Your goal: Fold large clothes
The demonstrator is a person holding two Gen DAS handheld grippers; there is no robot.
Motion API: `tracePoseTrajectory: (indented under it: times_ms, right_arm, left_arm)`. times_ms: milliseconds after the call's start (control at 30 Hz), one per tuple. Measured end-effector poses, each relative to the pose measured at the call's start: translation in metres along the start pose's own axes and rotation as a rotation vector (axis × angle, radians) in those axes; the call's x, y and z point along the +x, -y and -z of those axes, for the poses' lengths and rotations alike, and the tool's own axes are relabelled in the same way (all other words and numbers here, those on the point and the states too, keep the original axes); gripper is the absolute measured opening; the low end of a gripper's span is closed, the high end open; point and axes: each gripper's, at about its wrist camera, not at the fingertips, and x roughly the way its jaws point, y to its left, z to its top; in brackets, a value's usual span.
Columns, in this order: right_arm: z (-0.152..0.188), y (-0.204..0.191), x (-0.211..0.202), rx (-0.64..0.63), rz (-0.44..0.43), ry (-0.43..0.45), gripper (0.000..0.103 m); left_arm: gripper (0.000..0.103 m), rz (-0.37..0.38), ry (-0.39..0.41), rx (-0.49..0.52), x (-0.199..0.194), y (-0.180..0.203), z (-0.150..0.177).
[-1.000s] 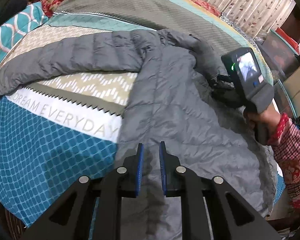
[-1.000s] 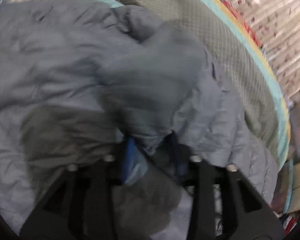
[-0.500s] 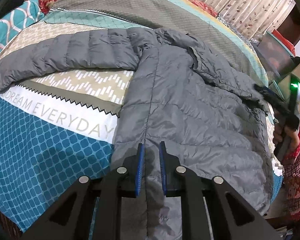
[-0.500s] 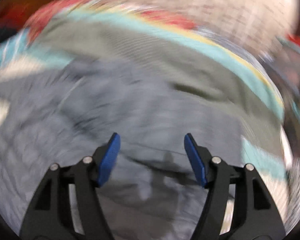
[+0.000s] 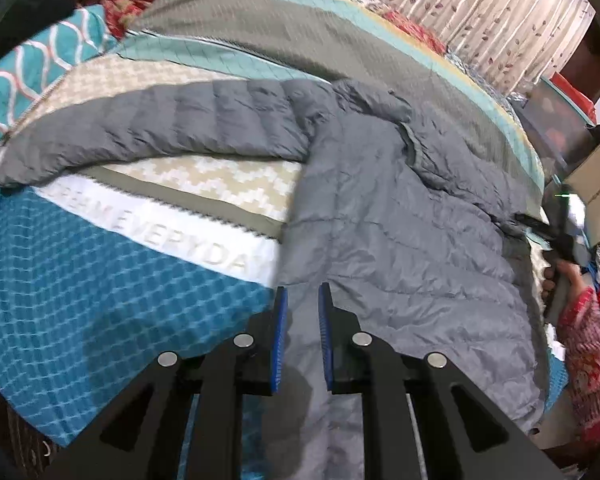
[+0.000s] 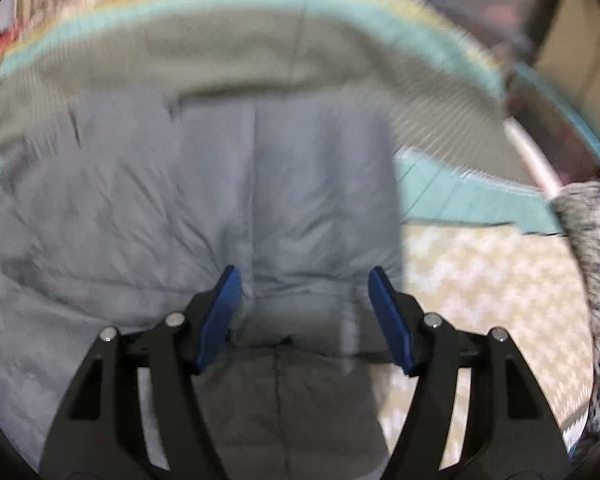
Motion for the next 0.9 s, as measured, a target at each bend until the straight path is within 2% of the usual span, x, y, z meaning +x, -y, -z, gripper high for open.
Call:
tracePoseTrajectory:
  times_ms: [67,167,300,433,600,667,733,833,900]
  right_arm:
    - [0.0,-0.014,-0.029,-0.02,-0.028,0.051,0.064]
    - [0.004,-0.058,-0.066,-0.143,-0.093,0.101,0.064]
    - [0.017,-0.169,-0.116,-0.417,-0.221,0.178,0.064]
    - [0.063,-0.313,-0.17,-0.731,-0.366,0.27,0.064]
    - [0.121,-0.471,-0.211,-0.973,-0.529,0.282,0.064]
    - [0.136,-0.522,-0.22,-1.013,-0.573,0.261,0.064]
    - [0.149,-0.565,-0.226,-1.048,-0.584,0.259,0.064]
    - [0.163,-0.627,-0.218,-1.104,-0.534,0.24,0.064]
    - [0.167,-0.653,-0.208,-1.118,-0.477,0.241,0.064]
  left_arm:
    - [0.0,-0.038,0.019,0.002,-0.005,-0.01,0.003]
    - [0.0,-0.131,0.037,-0.015,-0.008,-0.039,0.012]
    - [0.0,-0.153,0.031,-0.098,-0.015,-0.083,0.029]
    - [0.0,-0.19,0.053,-0.15,-0.034,-0.125,0.049]
    - [0.0,-0.236,0.084,-0.188,-0.067,-0.166,0.071]
    - [0.0,-0.258,0.102,-0.186,-0.079,-0.177,0.079]
    - [0.0,-0.275,0.116,-0.182,-0.088,-0.183,0.084]
    - [0.0,-0.275,0.128,-0.19,-0.099,-0.193,0.088]
    - [0.0,-0.267,0.137,-0.195,-0.104,-0.197,0.089]
